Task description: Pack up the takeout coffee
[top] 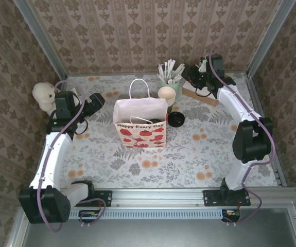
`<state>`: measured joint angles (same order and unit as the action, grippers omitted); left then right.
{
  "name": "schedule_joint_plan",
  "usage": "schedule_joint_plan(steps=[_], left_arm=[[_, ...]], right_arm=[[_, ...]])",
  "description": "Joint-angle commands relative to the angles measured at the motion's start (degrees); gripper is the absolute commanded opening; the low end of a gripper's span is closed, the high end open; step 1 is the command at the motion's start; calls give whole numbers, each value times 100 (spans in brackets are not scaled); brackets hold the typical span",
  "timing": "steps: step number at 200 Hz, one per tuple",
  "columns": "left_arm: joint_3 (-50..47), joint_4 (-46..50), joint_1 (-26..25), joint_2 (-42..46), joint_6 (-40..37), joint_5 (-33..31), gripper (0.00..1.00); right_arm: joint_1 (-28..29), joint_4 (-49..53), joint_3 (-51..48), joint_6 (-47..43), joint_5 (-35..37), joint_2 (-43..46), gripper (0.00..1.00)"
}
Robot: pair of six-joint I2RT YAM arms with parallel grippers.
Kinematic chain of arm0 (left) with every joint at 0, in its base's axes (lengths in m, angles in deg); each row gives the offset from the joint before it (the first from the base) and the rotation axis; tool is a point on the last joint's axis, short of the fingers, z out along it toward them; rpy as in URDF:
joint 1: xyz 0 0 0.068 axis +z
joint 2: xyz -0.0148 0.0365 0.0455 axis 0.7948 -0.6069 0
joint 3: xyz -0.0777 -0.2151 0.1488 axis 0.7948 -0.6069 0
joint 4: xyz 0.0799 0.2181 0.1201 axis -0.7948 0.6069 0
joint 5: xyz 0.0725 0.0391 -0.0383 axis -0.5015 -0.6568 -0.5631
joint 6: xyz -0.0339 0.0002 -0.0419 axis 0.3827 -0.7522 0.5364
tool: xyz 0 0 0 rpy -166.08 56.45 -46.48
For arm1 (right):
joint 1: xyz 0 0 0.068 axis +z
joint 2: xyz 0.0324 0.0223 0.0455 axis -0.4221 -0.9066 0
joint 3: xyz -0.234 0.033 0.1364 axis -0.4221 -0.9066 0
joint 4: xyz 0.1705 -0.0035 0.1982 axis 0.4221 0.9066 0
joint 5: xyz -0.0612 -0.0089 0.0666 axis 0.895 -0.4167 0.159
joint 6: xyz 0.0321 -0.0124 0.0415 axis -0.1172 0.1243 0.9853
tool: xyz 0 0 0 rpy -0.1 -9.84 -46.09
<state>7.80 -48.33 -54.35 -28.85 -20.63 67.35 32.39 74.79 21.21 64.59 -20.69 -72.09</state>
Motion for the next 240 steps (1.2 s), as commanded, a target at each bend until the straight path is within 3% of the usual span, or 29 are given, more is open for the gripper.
schedule_joint_plan(steps=[1,31,86,155,240], left_arm=[[15,-194,49,-83,-175,402,100],[-138,-313,56,-41,-145,354,100],[-86,-260,57,-203,-177,255,100],[-63,-251,60,-244,-239,213,100],[-59,-389,57,-331,-135,318,100]], right_arm=[[163,142,105,21,72,-92,36],[428,118,63,73,196,-146,36],[680,-213,-184,729,1256,-172,37],[693,-428,-14,960,1139,-568,36],[702,-336,-89,743,1270,-338,20]])
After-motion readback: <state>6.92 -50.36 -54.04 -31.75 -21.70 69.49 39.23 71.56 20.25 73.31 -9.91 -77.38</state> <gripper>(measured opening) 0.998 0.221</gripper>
